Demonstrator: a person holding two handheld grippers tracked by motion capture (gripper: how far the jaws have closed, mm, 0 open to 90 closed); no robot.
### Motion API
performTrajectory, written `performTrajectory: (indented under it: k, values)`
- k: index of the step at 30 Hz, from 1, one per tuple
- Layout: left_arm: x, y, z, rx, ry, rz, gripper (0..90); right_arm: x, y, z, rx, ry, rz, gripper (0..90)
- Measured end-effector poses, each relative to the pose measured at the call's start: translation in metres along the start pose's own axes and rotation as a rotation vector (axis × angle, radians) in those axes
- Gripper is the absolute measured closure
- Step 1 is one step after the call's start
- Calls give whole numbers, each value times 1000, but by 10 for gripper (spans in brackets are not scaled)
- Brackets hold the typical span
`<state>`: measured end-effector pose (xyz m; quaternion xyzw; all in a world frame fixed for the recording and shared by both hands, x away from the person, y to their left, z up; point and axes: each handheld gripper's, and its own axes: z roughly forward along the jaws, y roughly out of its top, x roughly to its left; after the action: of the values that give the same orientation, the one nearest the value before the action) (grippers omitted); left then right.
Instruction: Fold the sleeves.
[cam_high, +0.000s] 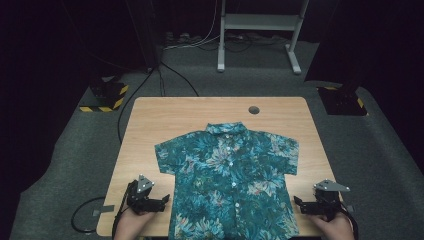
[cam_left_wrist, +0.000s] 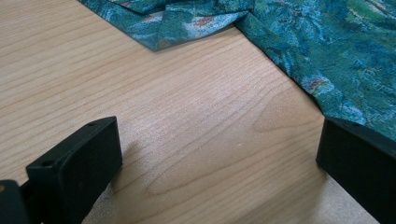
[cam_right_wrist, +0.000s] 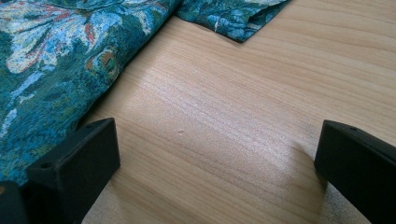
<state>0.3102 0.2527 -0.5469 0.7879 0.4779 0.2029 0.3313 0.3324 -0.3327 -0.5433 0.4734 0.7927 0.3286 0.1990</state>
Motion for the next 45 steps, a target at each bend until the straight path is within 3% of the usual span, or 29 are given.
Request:
performTrajectory:
  k: [19, 24, 30, 32, 45]
  values:
    - [0, 0, -1, -4, -7, 8, 18, 0, 0, 0, 0, 2, 0, 0]
    - [0, 0, -4, -54, -25, 11, 20, 0, 0, 0, 0, 2, 0, 0]
    - [4, 5, -8, -75, -49, 27, 23, 0, 0, 0, 1, 2, 0, 0]
    - [6, 6, -9, -76, -62, 7, 24, 0, 0, 0, 1, 2, 0, 0]
    - [15, 22, -16, -93, -70, -11, 22, 0, 0, 0, 0, 2, -2, 0]
